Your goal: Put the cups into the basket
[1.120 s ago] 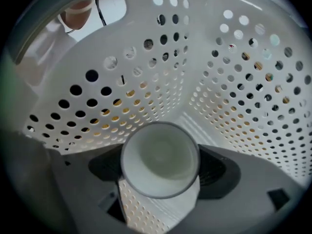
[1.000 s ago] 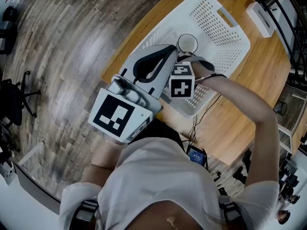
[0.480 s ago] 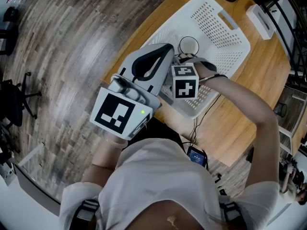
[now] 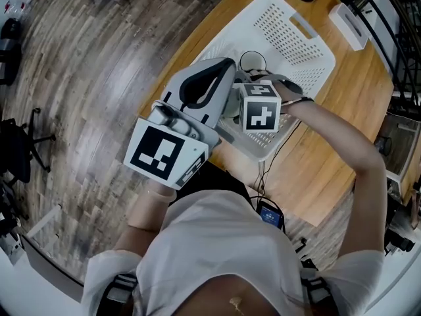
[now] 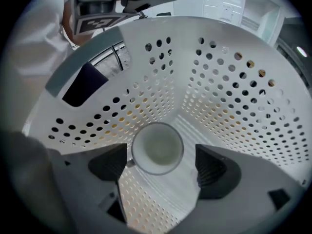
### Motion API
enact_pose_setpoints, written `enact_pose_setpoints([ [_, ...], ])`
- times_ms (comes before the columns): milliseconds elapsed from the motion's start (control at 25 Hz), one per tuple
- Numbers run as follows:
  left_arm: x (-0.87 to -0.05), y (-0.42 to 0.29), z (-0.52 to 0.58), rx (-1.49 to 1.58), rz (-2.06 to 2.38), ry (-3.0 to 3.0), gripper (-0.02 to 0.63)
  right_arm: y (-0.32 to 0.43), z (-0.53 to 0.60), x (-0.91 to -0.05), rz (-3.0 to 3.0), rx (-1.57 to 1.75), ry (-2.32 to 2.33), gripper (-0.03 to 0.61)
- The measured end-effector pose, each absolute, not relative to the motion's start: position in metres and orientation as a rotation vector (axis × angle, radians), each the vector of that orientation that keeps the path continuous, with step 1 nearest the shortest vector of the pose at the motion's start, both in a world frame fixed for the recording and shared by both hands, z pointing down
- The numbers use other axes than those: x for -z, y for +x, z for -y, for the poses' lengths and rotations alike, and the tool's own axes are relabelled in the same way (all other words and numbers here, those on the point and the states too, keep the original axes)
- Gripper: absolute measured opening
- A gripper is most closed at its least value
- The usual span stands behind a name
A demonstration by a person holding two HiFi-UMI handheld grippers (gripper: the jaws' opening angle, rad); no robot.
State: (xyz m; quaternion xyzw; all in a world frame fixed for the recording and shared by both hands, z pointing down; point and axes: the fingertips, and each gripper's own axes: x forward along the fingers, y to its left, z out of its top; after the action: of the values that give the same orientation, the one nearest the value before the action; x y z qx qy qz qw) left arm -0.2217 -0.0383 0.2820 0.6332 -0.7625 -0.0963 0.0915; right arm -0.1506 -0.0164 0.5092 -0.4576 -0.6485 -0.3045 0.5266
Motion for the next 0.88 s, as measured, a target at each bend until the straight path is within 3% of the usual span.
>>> enact_pose_setpoints([
  [880,-0.267,-0.203,0.049,0.265,2.255,1.987,0.008,-0.166,0.060,-0.412,1.914,0.674,-0.730,0.411],
])
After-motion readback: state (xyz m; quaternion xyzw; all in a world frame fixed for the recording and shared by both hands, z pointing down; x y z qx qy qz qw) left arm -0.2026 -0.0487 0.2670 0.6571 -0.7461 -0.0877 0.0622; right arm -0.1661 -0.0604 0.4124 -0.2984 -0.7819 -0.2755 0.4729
